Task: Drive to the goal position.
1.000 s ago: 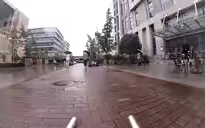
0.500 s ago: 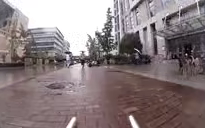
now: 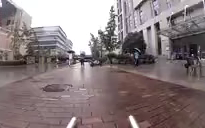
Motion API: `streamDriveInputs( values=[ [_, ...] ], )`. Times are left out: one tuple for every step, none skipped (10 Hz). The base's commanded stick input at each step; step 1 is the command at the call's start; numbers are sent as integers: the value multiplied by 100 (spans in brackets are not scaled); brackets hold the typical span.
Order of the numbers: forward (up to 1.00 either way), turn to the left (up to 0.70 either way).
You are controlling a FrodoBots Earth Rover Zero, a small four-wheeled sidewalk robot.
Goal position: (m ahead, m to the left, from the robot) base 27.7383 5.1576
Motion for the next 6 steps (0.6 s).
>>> streamDriveInputs(
  values=[
    [70,0],
    [70,0],
    [70,0],
    [70,0],
    [70,0],
    [70,0]
  ],
)
